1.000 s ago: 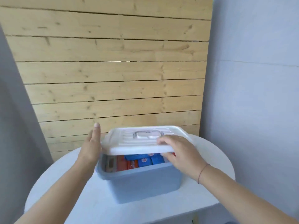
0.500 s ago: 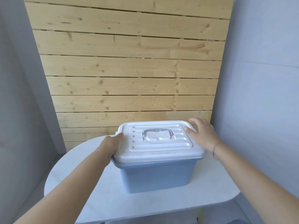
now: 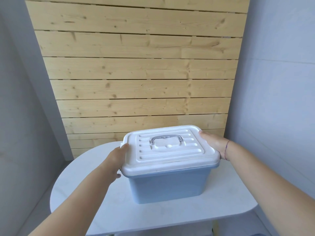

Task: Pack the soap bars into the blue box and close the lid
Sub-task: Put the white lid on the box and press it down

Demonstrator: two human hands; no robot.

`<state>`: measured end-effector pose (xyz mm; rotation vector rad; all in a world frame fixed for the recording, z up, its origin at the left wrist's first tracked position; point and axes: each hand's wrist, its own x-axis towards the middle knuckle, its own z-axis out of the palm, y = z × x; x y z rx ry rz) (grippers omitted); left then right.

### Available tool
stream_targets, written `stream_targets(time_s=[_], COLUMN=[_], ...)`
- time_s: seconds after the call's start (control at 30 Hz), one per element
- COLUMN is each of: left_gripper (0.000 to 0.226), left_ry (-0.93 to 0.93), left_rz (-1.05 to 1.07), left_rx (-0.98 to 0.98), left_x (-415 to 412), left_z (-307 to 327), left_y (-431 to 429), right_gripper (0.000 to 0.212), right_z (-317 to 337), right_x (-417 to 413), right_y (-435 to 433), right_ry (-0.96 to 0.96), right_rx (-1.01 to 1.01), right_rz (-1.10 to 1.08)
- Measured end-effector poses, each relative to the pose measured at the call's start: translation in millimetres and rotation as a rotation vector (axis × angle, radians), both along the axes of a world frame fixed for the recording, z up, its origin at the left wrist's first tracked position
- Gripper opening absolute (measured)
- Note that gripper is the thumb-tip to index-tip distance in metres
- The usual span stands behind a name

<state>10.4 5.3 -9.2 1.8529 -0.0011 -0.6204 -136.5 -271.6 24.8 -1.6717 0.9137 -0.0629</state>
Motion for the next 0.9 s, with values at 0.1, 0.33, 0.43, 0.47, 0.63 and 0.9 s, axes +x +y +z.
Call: stream_targets(time_s=[0.1,0.33,0.43,0.47,0.63,0.9], left_gripper=[0.036,0.039,0.038,0.038,0.052,0.042], left_ry=[0.001,0.095,0.152,0.177,0.213,-0.053], left_rz=[0.011,-0.032,-0.074,-0.082,-0.115,0.111], left_rx=[-0.041,-0.104,-0.088,-0.092,-0.149,-0.084], left_x=[-3,0,6,8,14,4], left_z=[-4,-2,3,2,-1,5], left_y=[3,2,6,7,12,1], right_gripper=[0.052,0.06,0.061,0.062,0.056,0.057], right_z=[2,-14,-19,-20,-24,-25], right_x=[6,-6,-7,-7,-8,-7], right_y=[-2,-11,-16,-17,-14,-9], right_ry=[0.042,0.07,0.063,0.067,0.009,-0.028], right_rx=[0.005,0.153,0.203,0.225,0.303,-0.18], right_rz=[0.015,-0.027,-0.039,-0.043,-0.059,-0.223])
